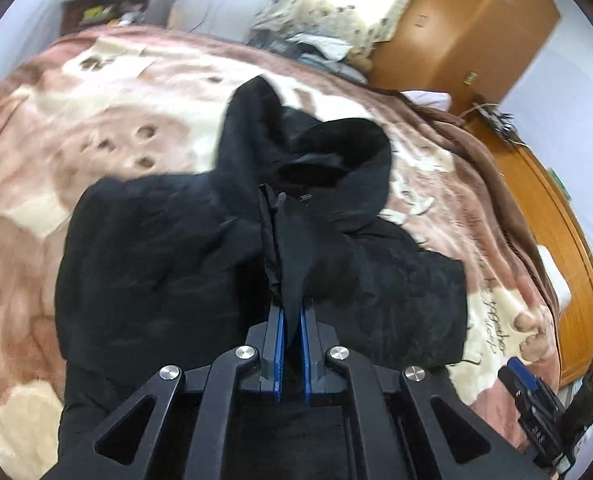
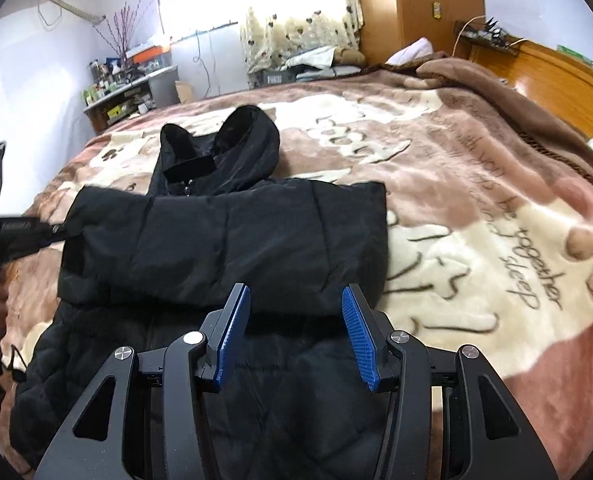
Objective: Fold large clothes
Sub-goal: 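Lay the sleeve flat on the jacket body and open the left tool, then move both tools down to the jacket hem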
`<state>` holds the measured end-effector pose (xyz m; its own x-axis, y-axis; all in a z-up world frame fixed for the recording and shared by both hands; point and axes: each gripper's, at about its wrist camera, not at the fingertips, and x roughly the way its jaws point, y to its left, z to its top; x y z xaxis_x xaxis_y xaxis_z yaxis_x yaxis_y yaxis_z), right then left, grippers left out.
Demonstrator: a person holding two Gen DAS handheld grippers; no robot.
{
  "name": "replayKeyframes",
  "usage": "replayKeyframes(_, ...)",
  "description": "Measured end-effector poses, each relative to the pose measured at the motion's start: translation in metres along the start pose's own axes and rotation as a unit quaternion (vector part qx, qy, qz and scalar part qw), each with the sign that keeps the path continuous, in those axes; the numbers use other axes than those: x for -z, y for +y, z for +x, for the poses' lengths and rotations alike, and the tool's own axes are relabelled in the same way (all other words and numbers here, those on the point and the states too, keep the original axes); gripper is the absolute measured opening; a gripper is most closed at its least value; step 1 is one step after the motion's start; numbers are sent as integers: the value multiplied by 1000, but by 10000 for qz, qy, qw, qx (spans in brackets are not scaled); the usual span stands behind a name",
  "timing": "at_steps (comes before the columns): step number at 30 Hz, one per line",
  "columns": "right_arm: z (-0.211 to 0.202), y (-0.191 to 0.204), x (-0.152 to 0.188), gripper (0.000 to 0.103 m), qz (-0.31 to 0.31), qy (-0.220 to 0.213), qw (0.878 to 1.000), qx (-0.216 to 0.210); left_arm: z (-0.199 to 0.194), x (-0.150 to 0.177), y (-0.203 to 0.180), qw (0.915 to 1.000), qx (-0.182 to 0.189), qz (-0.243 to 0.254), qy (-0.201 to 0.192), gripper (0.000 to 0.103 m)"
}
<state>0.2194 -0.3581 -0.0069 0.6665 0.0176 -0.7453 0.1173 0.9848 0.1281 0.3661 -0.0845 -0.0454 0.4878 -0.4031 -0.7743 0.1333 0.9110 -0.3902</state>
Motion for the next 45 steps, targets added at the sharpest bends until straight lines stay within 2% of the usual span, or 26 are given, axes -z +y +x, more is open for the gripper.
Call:
replayKeyframes(3, 27, 3, -6, 49, 2, 198, 9998, -10, 14, 2, 19, 9998, -125, -56, 129, 7)
replayKeyframes(8, 61, 2, -12, 49, -104, 429, 9987, 240, 26, 13, 26, 9989, -392, 200, 164, 10)
replayKeyframes(13, 94, -3, -12, 49, -165, 770, 9963, 338, 39, 17, 33, 9980, -549, 214, 208, 12)
replayKeyframes(22, 121, 0, -8, 50, -281, 963, 9941, 411, 57, 19, 42, 9971, -638, 194, 361, 17)
replayKeyframes(25, 118, -1, -10, 50, -260, 995, 9939, 396, 59, 18, 43, 9973, -565, 146, 447, 20)
replayKeyframes(27, 108, -1, -12, 50, -247, 915, 9947, 386, 54, 16, 45, 9975, -517, 74, 479, 27)
replayKeyframes(29, 98, -1, -14, 50, -208, 830, 9959, 284, 45, 16, 44, 9979, -446, 167, 436, 45)
replayKeyframes(30, 89, -1, -14, 50, -176, 770, 9967, 212, 41, 18, 45, 9979, -458, 172, 414, 48)
replayKeyframes(34, 66, 0, -14, 56, -145, 633, 9978, 101, 22, 22, 52, 9980, -449, 94, 429, 53)
replayKeyframes(40, 41, -3, -16, 57, -116, 541, 9984, 81, -11, 30, 64, 9981, -533, 85, 311, 57)
replayKeyframes(43, 26, -5, -16, 57, -82, 458, 9989, 63, -29, 33, 67, 9972, -689, 183, 240, 61)
replayKeyframes(45, 11, -7, -15, 57, -50, 344, 9994, -6, -40, 35, 70, 9976, -623, 206, 199, 62)
